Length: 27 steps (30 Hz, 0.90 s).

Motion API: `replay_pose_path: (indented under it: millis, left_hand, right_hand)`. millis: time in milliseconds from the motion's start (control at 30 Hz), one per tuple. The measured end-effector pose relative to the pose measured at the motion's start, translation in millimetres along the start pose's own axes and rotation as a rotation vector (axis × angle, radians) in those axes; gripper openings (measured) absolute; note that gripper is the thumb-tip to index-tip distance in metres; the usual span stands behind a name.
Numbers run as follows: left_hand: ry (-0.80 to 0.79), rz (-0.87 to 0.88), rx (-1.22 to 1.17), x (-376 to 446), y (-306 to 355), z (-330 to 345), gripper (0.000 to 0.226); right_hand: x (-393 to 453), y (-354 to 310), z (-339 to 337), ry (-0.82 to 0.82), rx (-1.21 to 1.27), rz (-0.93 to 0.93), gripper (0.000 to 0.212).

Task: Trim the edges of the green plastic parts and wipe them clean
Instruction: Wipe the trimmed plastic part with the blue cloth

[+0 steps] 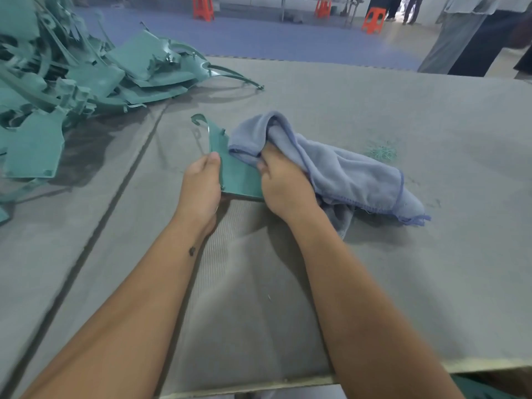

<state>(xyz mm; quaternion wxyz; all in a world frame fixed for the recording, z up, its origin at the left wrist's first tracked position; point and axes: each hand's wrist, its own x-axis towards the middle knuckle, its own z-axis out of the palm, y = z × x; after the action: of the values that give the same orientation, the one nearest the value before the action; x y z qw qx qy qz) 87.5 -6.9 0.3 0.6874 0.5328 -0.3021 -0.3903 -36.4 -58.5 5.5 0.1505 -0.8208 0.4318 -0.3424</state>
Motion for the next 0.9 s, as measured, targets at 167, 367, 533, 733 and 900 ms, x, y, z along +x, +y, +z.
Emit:
replay_pose_path:
  millis: [167, 367, 533, 733, 900]
  left_hand:
    - [0.037, 0.039, 0.054, 2.8, 0.8, -7.0, 0.033]
    - [-0.003, 0.052, -0.077, 3.2, 4.9, -5.3, 0.029]
    - [-0.117, 0.054, -0.327, 0.3, 8.2, 2.3, 0.024]
    - [-0.168, 0.01, -0.362, -0.3, 7.6, -0.1, 0.029]
    - [-0.15, -0.03, -0.319, 3.3, 7.3, -2.6, 0.032]
  right_hand:
    - [8.9, 1.8, -23.7, 0.434, 0.778, 0.346, 0.036]
    - [14.1, 11.6, -48.0, 0.48, 1.482, 0.579, 0.03]
    - [3.5, -20.4, -18.8, 0.346, 0.655, 0.32, 0.011]
    - [1.3, -18.9, 14.8, 0.127, 0.056, 0.28, 0.127]
    - [4.9, -2.7, -0.9, 0.314, 0.378, 0.258, 0.052]
